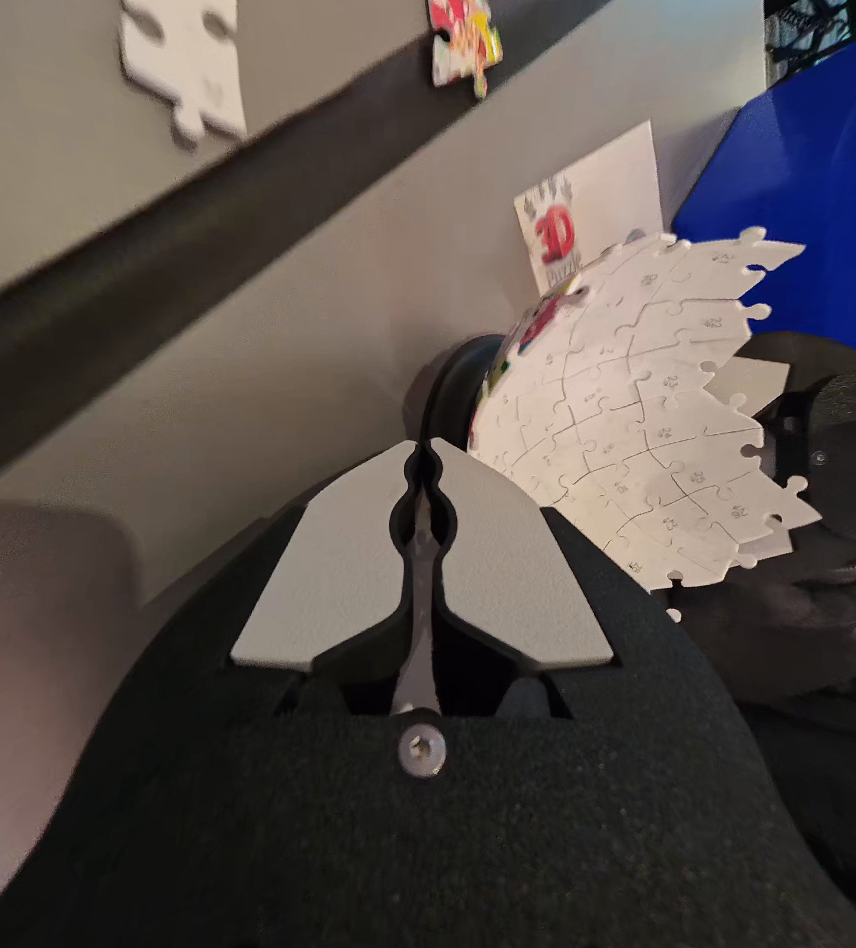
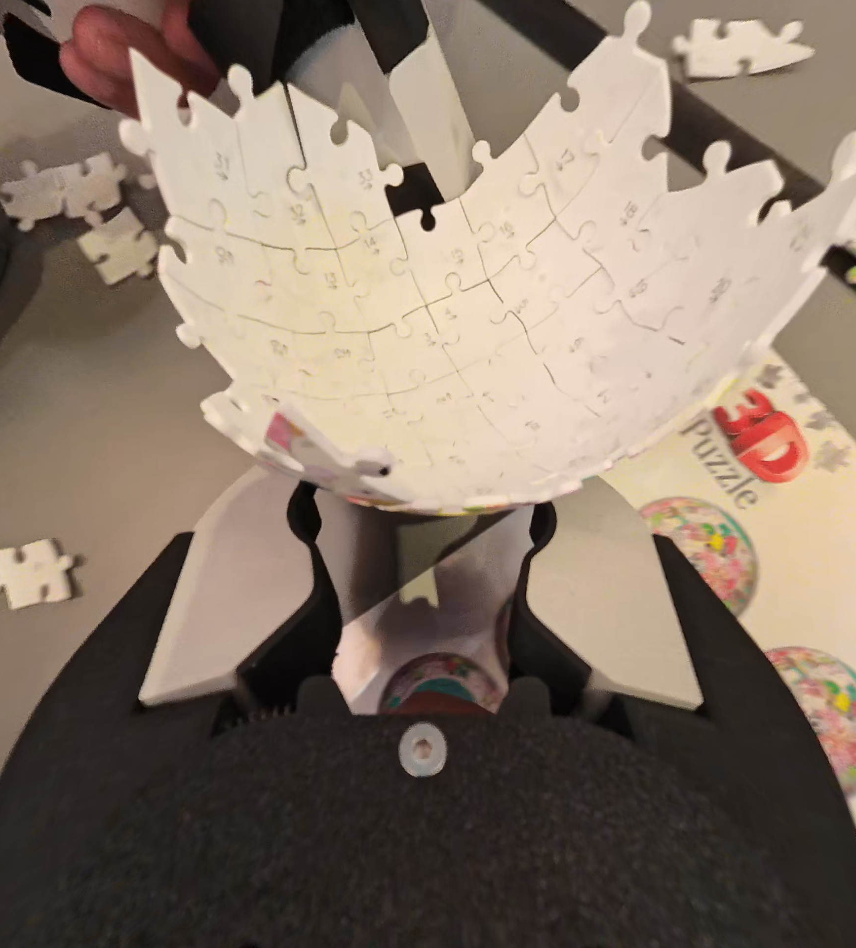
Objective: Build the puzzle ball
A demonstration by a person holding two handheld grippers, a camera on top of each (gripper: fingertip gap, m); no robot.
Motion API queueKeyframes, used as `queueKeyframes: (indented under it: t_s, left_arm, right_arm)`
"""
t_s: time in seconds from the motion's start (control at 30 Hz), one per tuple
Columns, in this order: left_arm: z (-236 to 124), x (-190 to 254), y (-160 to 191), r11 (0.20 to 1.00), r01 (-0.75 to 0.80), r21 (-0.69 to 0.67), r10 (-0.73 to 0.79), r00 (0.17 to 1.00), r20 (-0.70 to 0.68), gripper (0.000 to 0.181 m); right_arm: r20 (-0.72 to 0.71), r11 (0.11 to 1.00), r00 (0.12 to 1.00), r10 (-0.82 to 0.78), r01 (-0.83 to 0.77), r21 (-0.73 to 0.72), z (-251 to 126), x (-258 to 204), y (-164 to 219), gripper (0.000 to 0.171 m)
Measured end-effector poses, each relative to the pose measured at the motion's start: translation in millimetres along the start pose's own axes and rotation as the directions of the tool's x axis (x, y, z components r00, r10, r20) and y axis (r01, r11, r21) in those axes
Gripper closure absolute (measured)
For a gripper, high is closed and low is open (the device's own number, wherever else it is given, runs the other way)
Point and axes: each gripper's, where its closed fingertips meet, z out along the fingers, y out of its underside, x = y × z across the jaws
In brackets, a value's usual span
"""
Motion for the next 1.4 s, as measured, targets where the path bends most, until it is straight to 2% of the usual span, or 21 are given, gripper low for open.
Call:
queueKeyframes:
  t_s: [0.23,0.5,0.77,0.93,1.0,1.1,1.2,1.3,1.37,1.4]
  left_arm:
    - [-12.8,14.3,59.7,1.000,0.017,-0.020,-0.017,1.000,0.006,0.181]
    - [-17.6,38.8,123.5,0.997,0.020,-0.077,-0.017,0.999,0.033,0.181]
    - [-18.1,63.2,177.4,0.993,0.022,-0.115,-0.013,0.997,0.079,0.181]
    - [-17.5,76.4,198.5,0.994,0.014,-0.108,-0.004,0.996,0.091,0.181]
    - [-22.1,80.9,197.6,0.997,0.001,-0.073,0.006,0.996,0.087,0.181]
    - [-45.8,81.8,178.5,0.999,-0.036,0.034,0.032,0.992,0.121,0.181]
    - [-85.0,80.7,145.3,0.981,-0.122,0.151,0.089,0.974,0.209,0.165]
    - [-122.0,79.9,98.3,0.931,-0.272,0.244,0.184,0.925,0.331,0.149]
    - [-135.4,74.5,61.4,0.886,-0.386,0.257,0.256,0.869,0.424,0.128]
    - [-136.1,68.5,44.0,0.871,-0.431,0.234,0.290,0.837,0.464,0.123]
  right_arm:
    - [0.049,0.998,0.998,-0.044,0.047,-0.047,-9.8,-61.6,22.2,0.089]
    - [0.112,0.999,0.993,-0.045,0.047,-0.013,-24.9,-124.7,53.8,0.088]
    - [0.138,0.998,0.989,-0.061,0.063,-0.006,-42.2,-173.4,82.6,0.085]
    - [0.141,0.997,0.987,-0.080,0.080,0.011,-50.7,-195.6,97.4,0.085]
    - [0.146,0.997,0.986,-0.078,0.074,0.028,-52.5,-199.0,99.3,0.085]
    - [0.119,0.996,0.990,-0.076,0.071,0.045,-62.4,-193.6,105.3,0.085]
    - [0.067,0.993,0.994,-0.080,0.074,0.087,-82.5,-182.9,114.7,0.085]
    - [0.030,0.978,0.998,-0.051,0.044,0.203,-106.3,-174.9,118.3,0.086]
    - [0.013,0.958,1.000,-0.025,0.020,0.287,-119.8,-168.6,119.1,0.087]
    - [0.007,0.949,1.000,-0.017,0.014,0.315,-124.9,-165.4,119.3,0.089]
